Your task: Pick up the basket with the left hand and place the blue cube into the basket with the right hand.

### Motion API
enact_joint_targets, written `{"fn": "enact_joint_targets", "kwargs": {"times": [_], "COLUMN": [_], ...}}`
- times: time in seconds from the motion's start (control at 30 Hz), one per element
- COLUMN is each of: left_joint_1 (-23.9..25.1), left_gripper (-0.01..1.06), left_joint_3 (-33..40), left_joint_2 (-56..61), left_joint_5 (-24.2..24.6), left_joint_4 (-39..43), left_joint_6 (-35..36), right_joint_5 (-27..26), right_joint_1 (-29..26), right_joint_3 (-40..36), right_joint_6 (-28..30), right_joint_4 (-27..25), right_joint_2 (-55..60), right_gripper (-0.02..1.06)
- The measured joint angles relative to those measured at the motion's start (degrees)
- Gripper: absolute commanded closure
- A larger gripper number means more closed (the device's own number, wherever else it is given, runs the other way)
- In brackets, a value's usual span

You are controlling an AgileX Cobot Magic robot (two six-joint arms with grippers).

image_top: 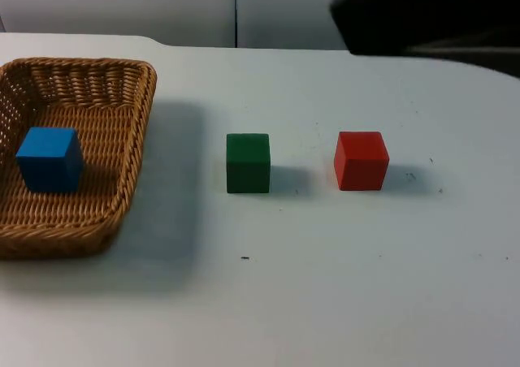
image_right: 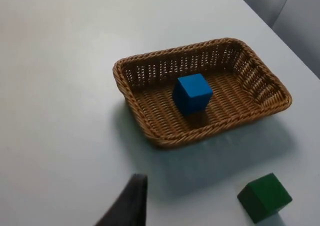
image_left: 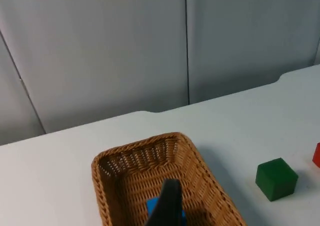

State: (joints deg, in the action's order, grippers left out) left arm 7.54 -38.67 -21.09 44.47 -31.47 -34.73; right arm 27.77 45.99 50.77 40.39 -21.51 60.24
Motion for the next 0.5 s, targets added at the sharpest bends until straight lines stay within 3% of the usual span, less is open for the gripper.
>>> {"fn": "enact_joint_targets", "kwargs": {"times": [0.37,0.5], "left_joint_1": [0.0,0.0], "left_gripper": [0.29,0.29], "left_joint_3": [0.0,1.9], "left_joint_2": [16.4,20.4], "left_joint_5": [13.4,15.3], "left_joint_4": [17.5,19.5], "left_joint_6": [20.2,22.9], "right_joint_5": [-0.2,1.5], "right_joint_1": [0.0,0.0], "right_joint_3": [-16.0,-19.0], "right_joint_6": [-5.9,-8.7], "right_joint_4": [-0.9,-0.7], "right_joint_2": [-20.1,-27.8], "right_gripper": [-0.01,-0.01]}}
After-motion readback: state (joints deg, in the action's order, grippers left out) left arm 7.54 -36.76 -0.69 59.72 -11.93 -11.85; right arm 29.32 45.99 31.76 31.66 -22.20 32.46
